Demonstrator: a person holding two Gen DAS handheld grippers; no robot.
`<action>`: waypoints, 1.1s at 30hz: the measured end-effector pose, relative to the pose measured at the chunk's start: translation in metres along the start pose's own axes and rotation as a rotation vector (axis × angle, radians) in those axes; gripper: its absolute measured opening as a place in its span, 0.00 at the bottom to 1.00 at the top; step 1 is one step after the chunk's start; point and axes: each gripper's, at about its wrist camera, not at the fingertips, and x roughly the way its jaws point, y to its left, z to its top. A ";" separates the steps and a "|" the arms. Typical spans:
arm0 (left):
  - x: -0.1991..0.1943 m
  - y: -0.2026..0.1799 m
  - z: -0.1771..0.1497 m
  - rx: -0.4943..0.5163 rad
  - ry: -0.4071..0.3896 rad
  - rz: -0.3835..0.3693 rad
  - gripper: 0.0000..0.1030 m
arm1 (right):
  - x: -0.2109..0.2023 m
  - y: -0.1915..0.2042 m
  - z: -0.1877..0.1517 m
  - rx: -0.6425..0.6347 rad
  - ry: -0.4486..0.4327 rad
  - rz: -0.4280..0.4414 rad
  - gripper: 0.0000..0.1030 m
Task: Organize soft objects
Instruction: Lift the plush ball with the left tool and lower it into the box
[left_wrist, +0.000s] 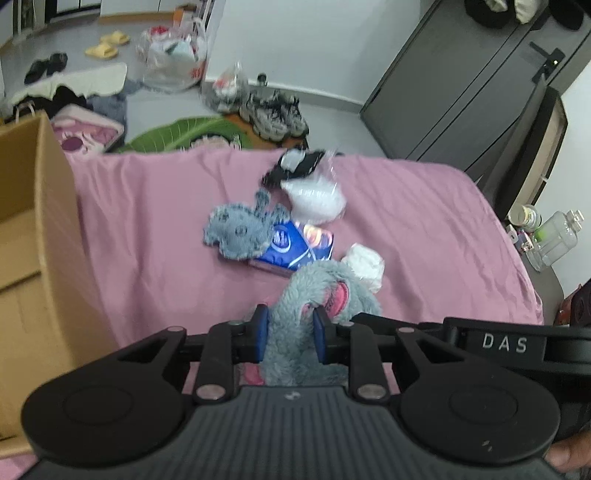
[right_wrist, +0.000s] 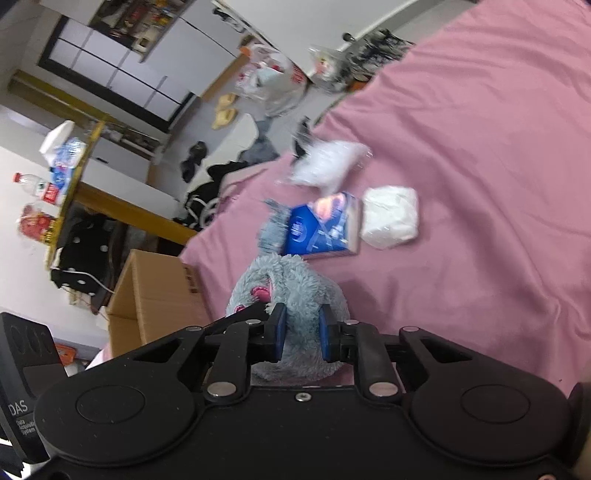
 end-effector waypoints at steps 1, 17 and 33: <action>-0.005 -0.001 0.001 0.000 -0.011 0.002 0.23 | -0.002 0.003 0.001 -0.008 -0.007 0.004 0.19; -0.067 -0.007 0.019 0.035 -0.164 0.043 0.23 | -0.027 0.049 0.010 -0.075 -0.079 0.095 0.19; -0.104 0.033 0.026 -0.033 -0.258 0.091 0.23 | -0.007 0.103 0.003 -0.178 -0.087 0.153 0.19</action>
